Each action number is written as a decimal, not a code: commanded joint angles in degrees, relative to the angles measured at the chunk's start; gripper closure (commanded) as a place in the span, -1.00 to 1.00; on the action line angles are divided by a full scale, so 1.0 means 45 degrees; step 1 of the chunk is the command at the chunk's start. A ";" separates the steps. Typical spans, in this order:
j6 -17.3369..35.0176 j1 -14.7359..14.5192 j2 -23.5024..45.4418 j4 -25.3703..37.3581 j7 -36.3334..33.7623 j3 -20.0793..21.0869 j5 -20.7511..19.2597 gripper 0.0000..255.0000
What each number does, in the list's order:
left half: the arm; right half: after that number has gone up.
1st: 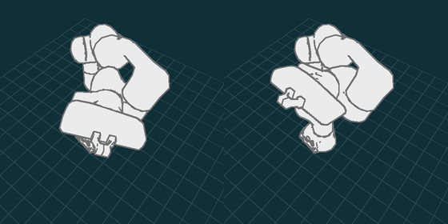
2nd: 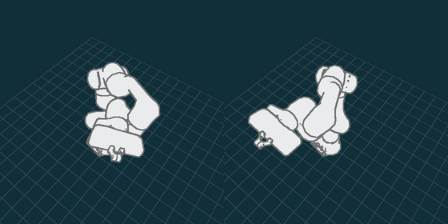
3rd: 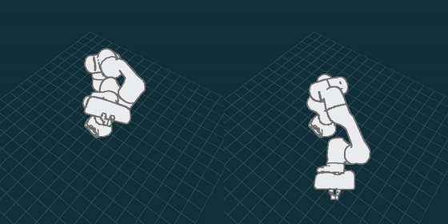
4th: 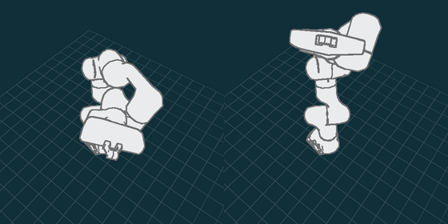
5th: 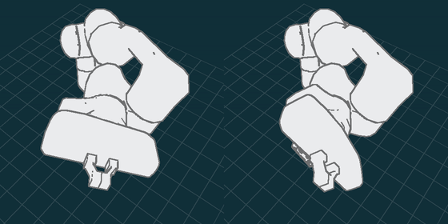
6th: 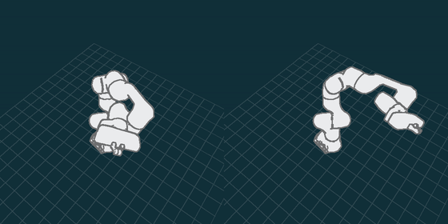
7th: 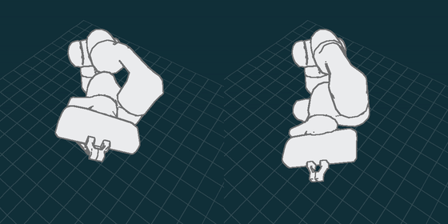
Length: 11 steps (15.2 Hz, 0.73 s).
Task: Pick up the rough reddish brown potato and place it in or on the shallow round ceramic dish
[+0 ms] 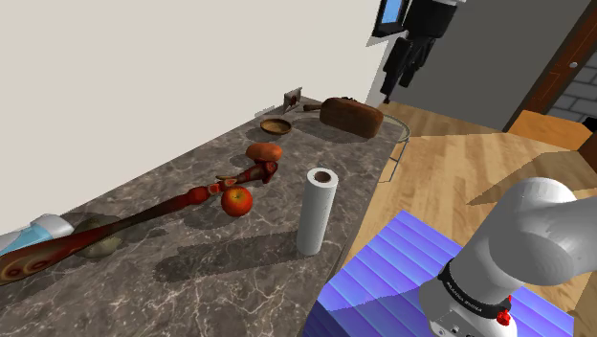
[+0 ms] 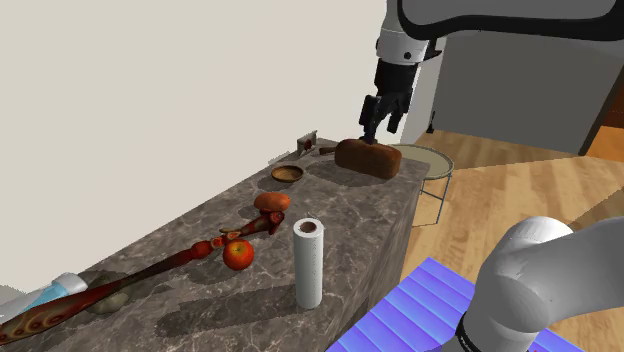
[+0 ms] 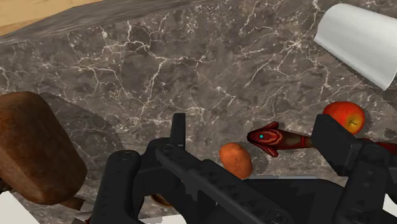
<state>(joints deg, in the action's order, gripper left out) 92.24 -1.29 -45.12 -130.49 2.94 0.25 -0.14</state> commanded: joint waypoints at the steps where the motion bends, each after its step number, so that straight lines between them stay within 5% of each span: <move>1: 0.0000 0.0000 0.0000 0.0000 0.0000 0.0000 0.0000 -1.00; 11: 0.4280 -0.0527 0.3292 -0.0683 0.1252 0.0125 -0.0385 -1.00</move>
<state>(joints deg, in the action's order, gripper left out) 109.61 -3.47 -31.92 -133.56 7.95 0.78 -1.64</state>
